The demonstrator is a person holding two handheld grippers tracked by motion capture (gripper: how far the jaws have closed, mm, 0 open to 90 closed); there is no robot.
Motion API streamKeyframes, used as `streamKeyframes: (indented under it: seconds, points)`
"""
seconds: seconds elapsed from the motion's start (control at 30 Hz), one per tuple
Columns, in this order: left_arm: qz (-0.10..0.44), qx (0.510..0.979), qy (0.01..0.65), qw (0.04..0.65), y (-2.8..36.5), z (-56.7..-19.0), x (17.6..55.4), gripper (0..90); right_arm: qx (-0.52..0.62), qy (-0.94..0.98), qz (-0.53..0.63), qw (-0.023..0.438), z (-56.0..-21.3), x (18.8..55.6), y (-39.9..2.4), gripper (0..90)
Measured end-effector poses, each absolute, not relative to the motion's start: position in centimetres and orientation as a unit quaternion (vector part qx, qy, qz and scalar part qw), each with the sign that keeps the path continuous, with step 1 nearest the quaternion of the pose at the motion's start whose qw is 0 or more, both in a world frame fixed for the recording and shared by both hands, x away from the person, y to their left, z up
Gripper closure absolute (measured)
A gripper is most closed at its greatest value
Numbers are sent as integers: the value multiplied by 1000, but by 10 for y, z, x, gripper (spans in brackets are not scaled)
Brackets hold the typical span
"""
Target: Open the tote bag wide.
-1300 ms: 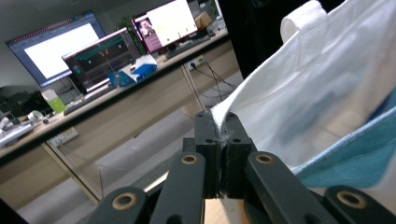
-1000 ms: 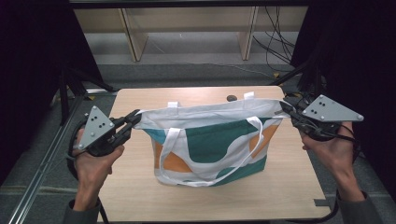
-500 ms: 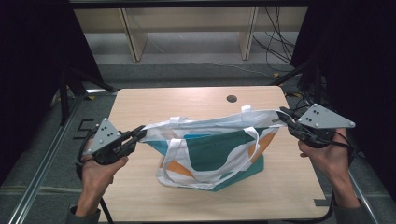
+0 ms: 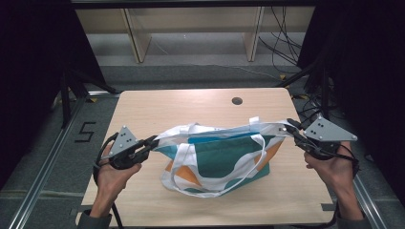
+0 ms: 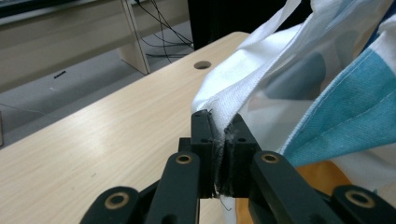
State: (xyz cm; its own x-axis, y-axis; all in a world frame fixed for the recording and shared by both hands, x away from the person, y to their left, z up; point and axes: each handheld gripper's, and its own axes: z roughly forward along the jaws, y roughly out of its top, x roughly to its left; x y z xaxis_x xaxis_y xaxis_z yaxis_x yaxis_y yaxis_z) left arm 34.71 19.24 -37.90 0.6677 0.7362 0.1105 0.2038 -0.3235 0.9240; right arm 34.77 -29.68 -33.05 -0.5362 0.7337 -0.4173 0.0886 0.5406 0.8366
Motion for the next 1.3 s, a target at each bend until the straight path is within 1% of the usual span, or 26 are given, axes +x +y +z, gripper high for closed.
streamKeyframes:
  seconds: [0.17,0.2,0.37,0.47,0.67,0.7,0.77,0.8,0.87,0.9,1.0,1.07,1.13,1.17,1.23,1.27,1.3]
  points:
    - [252,782,303,484,186,-392,351,836,274,789,394,384,-344,354,-301,821]
    - [248,783,303,483,185,-395,352,835,279,795,392,370,-350,358,-302,820]
    - [222,795,308,472,180,-414,354,833,280,808,378,355,-367,366,-298,818]
    - [214,799,311,468,177,-422,355,833,282,819,369,337,-375,368,-296,817]
    - [197,811,308,457,170,-436,356,832,277,830,360,324,-385,370,-295,816]
    - [188,815,311,451,169,-439,356,833,277,833,357,320,-388,370,-294,815]
    - [182,813,315,455,165,-445,356,833,274,840,348,314,-393,372,-292,815]
    - [186,823,303,443,166,-446,357,833,274,841,347,312,-395,373,-292,815]
    - [172,819,316,447,163,-449,356,833,274,843,348,305,-399,376,-291,814]
    - [176,825,308,439,164,-449,357,833,272,845,345,304,-401,376,-291,814]
    - [176,821,314,443,163,-454,357,834,276,847,342,298,-406,377,-290,814]
    - [166,822,319,442,160,-458,357,835,274,852,337,292,-409,378,-289,814]
    - [170,834,302,430,160,-461,359,836,272,856,333,288,-415,379,-288,813]
    - [162,825,320,436,157,-466,358,836,275,859,329,280,-418,379,-287,813]
    - [167,837,305,422,157,-469,359,837,279,863,324,270,-425,382,-286,812]
    - [159,838,313,417,155,-472,358,837,282,865,320,263,-429,382,-285,812]
    - [160,840,307,417,154,-475,359,838,281,868,321,254,-433,384,-284,812]
